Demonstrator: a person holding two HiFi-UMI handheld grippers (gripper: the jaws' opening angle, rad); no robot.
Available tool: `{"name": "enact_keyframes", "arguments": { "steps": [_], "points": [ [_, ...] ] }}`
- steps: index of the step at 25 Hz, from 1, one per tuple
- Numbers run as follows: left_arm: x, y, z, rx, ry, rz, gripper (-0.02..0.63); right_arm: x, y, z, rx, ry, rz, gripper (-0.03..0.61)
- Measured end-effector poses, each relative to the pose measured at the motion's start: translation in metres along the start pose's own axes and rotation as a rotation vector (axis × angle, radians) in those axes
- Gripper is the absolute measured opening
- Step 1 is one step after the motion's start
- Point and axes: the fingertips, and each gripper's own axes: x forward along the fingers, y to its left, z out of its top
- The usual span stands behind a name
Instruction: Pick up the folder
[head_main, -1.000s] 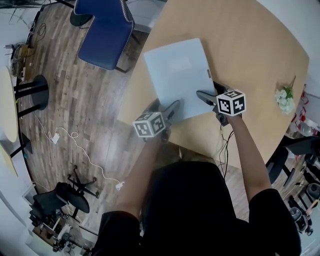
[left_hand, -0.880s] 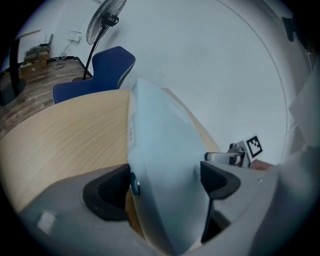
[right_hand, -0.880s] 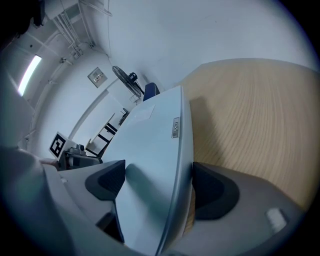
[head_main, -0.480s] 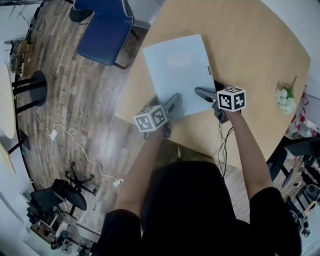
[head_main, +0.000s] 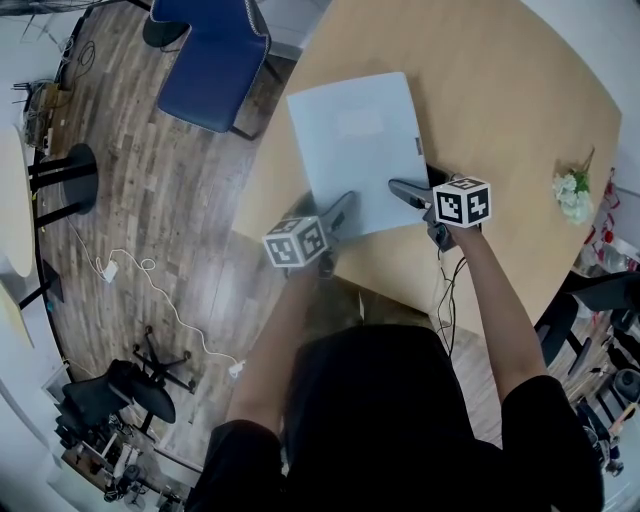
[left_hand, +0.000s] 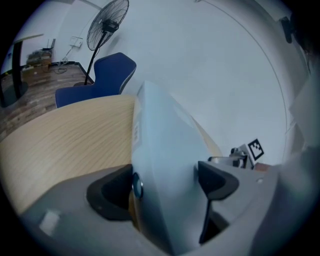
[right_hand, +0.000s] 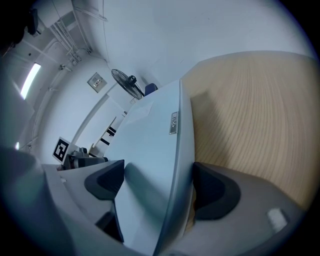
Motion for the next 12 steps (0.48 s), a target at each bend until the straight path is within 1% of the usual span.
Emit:
{"name": "enact_keyframes", "arguments": {
  "steps": [7, 12],
  "points": [
    [-0.032, -0.023, 0.011, 0.178, -0.032, -0.012, 0.416, -0.022, 0.030, -0.003, -0.069, -0.056, 0.006, 0.431],
    [-0.060, -0.061, 0.022, 0.219, -0.063, -0.061, 0.416, -0.067, 0.060, 0.007, -0.099, -0.152, -0.026, 0.430]
  ]
}}
